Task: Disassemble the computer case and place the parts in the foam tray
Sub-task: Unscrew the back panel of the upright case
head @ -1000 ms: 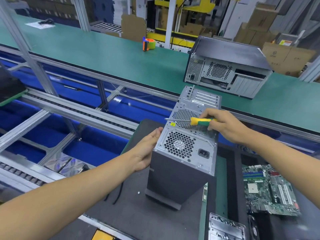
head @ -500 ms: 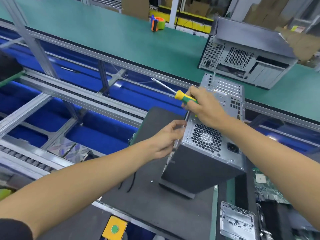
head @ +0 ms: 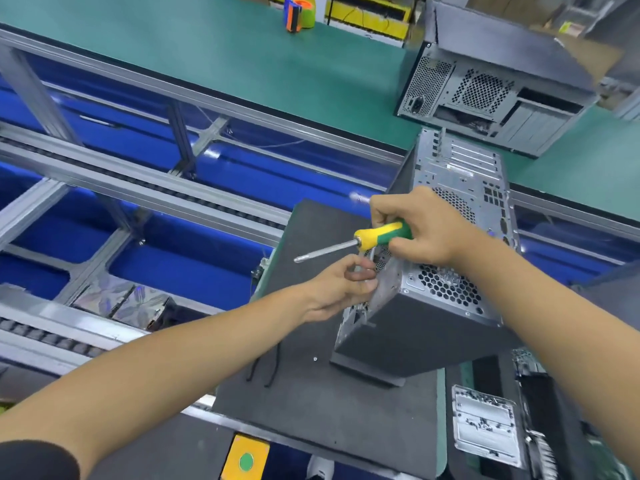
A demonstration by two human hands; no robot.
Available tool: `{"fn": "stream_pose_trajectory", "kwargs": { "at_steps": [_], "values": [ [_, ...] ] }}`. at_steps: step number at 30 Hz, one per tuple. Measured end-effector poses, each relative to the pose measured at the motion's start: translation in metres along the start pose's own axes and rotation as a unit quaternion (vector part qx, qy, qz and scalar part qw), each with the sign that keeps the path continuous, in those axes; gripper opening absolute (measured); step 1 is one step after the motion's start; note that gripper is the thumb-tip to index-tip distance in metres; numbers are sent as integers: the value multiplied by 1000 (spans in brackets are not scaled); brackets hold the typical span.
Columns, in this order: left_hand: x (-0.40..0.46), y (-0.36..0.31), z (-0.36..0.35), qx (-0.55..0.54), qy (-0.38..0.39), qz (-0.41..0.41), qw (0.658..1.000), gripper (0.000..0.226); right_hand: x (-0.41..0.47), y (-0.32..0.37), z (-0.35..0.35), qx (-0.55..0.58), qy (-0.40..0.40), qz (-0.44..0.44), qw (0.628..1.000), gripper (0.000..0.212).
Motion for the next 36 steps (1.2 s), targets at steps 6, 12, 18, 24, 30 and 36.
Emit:
{"fn": "stream_pose_trajectory", "kwargs": {
  "at_steps": [6,12,18,24,30,36],
  "values": [
    [-8,7,-17,57,44,65,995,37,-1,-2,-2,-10,-14,-7,1000,23],
    [-18,-7,-49,87,126,78,985,87,-22,-32,26,74,-222,-129,964,29],
    [-17,-15,-63,119,107,81,984,105,-99,-96,70,-84,-286,-339,892,34],
    [-12,-27,-81,185,81,83,976,96,-146,-120,69,-59,-280,-439,851,21],
    [1,-60,-111,326,103,108,933,98,-206,-114,72,-46,-384,-485,784,33],
    [10,-80,-124,505,125,107,847,99,-262,-88,20,38,-483,-509,711,31]
  ]
}}
Point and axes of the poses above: each hand's wrist, its own x-axis towards the middle knuckle, its own z-axis out of the back of the hand, y = z × x, the point moved 8 cm from there along x, towards the middle knuckle, and after that the axes turned 5 degrees about z, right-handed, at the moved point
